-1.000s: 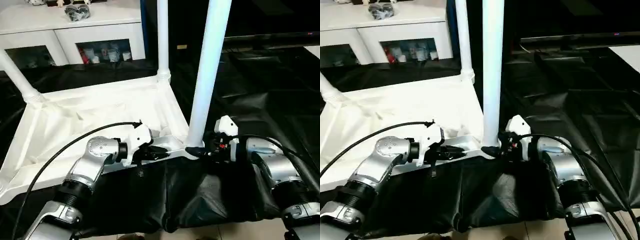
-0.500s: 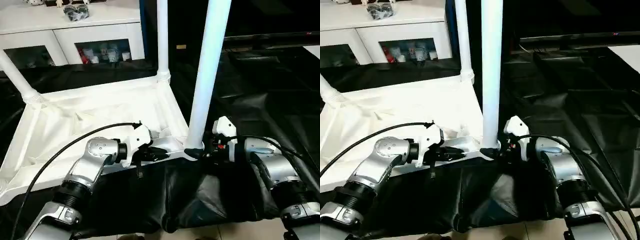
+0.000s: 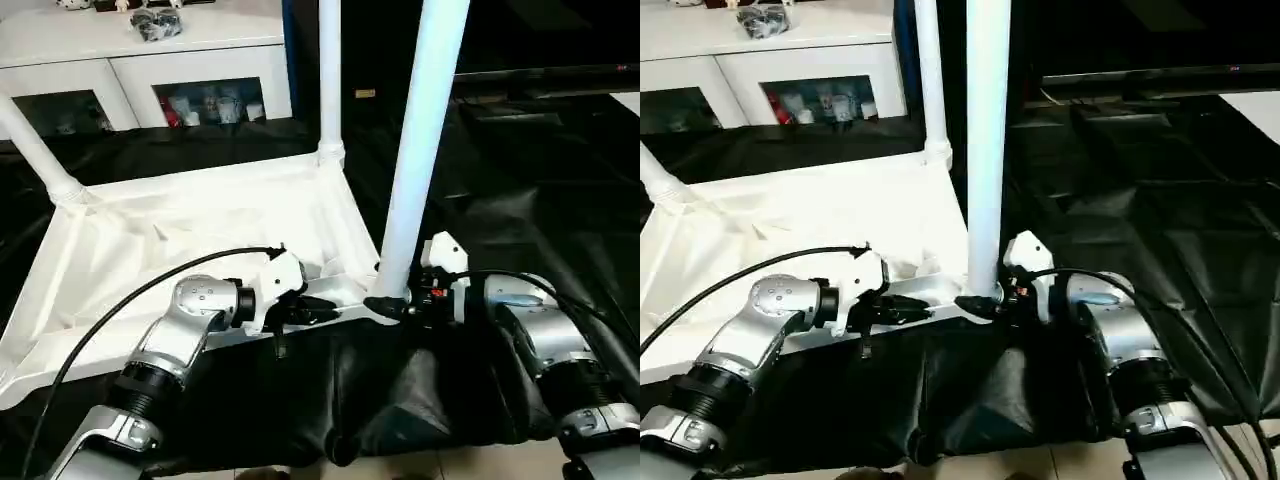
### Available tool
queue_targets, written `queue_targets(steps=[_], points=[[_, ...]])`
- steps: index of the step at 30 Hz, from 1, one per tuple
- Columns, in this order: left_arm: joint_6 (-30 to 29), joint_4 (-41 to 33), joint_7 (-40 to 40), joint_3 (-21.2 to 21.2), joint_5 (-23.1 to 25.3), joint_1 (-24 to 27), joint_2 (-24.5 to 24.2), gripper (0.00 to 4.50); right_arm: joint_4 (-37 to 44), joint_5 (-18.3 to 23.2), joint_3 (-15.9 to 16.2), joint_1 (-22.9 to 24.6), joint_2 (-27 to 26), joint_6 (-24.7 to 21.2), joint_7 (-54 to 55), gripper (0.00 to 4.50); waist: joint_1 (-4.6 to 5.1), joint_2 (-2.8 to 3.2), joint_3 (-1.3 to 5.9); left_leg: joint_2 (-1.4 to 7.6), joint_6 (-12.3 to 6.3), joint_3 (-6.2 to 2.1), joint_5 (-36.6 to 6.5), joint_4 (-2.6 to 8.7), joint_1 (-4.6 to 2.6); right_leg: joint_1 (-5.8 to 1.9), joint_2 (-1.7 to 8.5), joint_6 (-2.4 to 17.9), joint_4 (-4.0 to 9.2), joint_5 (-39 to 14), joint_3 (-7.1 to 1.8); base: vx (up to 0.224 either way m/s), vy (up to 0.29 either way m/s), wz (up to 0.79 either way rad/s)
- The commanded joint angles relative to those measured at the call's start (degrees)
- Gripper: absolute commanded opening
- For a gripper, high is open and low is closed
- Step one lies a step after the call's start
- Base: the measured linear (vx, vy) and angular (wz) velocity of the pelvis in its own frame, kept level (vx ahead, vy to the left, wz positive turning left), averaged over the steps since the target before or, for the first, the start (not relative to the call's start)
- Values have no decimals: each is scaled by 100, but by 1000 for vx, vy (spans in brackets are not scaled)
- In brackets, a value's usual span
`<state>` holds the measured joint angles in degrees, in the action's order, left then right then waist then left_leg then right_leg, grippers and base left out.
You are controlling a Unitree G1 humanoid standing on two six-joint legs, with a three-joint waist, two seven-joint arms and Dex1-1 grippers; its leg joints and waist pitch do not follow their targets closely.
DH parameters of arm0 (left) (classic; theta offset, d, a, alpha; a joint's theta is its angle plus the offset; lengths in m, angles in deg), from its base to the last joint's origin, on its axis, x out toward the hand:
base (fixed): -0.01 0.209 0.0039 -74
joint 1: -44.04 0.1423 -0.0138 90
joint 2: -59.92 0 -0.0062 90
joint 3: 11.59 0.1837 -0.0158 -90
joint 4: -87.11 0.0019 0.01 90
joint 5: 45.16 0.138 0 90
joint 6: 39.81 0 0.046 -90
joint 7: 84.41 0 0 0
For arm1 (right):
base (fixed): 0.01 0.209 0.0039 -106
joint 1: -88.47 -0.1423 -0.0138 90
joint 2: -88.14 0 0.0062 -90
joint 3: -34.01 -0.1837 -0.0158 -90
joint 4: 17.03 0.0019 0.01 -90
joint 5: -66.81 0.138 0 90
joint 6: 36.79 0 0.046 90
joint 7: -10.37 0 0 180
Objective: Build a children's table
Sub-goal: Rotate leg to tighten
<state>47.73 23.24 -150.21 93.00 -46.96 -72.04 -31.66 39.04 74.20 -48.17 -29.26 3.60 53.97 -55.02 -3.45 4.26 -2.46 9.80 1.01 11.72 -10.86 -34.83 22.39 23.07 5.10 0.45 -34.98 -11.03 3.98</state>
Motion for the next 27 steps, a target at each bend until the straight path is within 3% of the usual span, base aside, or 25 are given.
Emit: queue_targets(steps=[1,8,22,27], points=[[91,-259,-161,50,-205,9,36,0,46,37,-39,-189,1,64,82,350,-1,-127,384,368,-664,-171,-781,366,-103,-275,370,1500,367,-733,-249,0,0,0],[77,-290,-177,72,-209,31,21,0,31,157,-100,-219,-36,-103,-22,332,0,-115,390,370,-703,-172,-745,360,-103,-274,366,1524,355,-658,-243,0,0,0],[63,-301,-206,89,-210,44,3,0,61,199,-28,-165,8,-151,-188,208,-5,-121,392,372,-674,-174,-742,361,-104,-276,368,1513,349,-662,-245,0,0,0],[58,-301,-212,91,-213,45,-4,0,79,197,-18,-140,12,-180,-231,200,-5,-113,392,369,-682,-172,-743,356,-103,-276,364,1523,352,-653,-244,0,0,0]])
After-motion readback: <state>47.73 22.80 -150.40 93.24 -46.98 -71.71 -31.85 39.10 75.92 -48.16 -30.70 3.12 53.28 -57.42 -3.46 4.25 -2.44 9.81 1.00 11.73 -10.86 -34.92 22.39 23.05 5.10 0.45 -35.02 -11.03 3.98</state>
